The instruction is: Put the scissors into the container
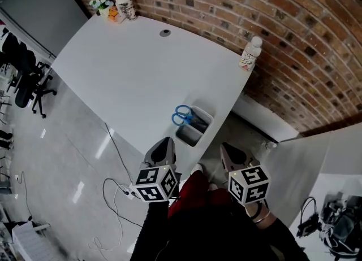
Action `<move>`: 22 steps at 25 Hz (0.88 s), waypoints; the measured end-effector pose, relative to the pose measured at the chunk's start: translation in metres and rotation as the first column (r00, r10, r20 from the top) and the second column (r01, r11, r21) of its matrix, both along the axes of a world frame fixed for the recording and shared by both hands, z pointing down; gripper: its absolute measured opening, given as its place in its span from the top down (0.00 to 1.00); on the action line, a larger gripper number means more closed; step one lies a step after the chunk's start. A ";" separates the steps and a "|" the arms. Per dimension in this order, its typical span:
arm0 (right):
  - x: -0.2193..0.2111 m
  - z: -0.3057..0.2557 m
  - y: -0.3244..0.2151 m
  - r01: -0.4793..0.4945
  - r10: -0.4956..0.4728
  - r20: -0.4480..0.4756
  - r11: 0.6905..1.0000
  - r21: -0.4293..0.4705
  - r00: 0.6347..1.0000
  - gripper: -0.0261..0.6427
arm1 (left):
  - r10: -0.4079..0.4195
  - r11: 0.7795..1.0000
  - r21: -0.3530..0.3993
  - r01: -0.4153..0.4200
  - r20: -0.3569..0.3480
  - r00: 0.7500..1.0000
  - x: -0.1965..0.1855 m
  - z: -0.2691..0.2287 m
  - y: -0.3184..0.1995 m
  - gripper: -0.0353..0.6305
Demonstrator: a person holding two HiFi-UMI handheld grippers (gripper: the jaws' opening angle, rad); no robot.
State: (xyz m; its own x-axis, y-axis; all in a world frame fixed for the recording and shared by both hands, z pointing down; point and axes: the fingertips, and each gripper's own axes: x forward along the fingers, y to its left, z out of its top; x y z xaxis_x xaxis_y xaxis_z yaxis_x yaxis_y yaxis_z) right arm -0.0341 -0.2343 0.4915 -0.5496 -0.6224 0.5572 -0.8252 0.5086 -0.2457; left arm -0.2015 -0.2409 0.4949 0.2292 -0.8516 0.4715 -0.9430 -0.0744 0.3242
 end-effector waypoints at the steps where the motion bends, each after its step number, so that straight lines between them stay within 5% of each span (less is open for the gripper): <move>1: 0.001 -0.002 0.002 -0.001 0.001 0.001 1.000 0.008 1.000 0.95 | 0.000 1.000 0.005 0.000 0.003 1.000 0.001 -0.002 0.003 0.94; 22: 0.058 -0.056 0.053 -0.062 0.053 0.052 0.977 0.203 0.997 0.95 | -0.039 0.977 0.213 0.021 0.081 0.996 0.027 -0.061 0.083 0.94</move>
